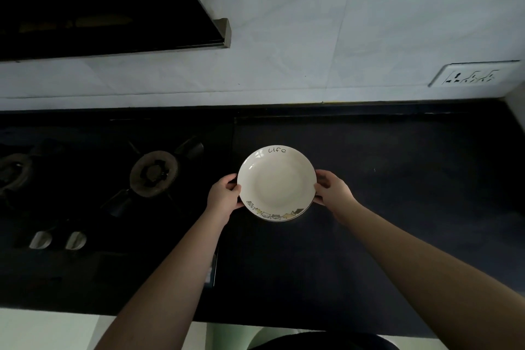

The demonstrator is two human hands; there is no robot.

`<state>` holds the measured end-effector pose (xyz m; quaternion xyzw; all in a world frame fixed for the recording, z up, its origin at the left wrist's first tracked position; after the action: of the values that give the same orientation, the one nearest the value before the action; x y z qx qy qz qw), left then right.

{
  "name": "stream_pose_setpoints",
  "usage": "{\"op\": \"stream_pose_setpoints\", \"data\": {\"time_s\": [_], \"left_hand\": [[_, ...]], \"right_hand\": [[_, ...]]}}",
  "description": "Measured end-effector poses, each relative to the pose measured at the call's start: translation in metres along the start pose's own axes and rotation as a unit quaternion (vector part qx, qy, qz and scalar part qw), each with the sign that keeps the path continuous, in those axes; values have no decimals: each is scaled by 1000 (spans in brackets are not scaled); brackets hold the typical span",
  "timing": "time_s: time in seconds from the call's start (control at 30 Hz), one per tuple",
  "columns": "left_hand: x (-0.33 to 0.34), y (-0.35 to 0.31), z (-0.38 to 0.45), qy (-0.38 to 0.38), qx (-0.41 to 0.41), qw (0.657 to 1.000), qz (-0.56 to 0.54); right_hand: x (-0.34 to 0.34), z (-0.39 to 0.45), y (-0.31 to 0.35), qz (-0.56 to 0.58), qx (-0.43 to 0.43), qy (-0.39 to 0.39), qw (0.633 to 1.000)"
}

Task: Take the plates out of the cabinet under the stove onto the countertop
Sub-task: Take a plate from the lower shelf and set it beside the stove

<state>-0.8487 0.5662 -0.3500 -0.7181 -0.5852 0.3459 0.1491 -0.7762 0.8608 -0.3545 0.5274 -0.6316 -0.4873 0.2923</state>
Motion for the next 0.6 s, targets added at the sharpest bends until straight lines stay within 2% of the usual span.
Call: {"op": "stream_pose_setpoints", "data": {"time_s": [0.2, 0.3, 0.4, 0.47, 0.57, 0.6], "left_hand": [[-23, 2, -23, -105, 72, 982, 140], [-22, -1, -44, -103, 148, 960, 212], [-8, -3, -72, -80, 228, 920, 307], [2, -7, -96, -84, 301, 870, 381], [14, -11, -136, -150, 423, 740, 501], [16, -10, -146, -164, 438, 718, 516]], "right_hand": [[-20, -13, 4, -153, -25, 5, 988], [-23, -32, 13, -242, -50, 46, 968], [-16, -59, 23, -329, -77, 106, 935], [-9, -79, 28, -389, -97, 140, 905], [-9, -110, 31, -475, -125, 154, 857], [-11, -120, 33, -504, -142, 150, 839]]}}
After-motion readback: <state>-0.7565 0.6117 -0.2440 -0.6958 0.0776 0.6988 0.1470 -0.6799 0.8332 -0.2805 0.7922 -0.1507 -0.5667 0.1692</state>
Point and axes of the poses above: each hand's wrist, its own z-axis towards the middle knuckle, its own x-axis out of the palm, y = z × x, the point moved 10 cm from there along z, towards the middle knuckle, and after that the axes turned 15 degrees about -x, right-handed, at the moved point
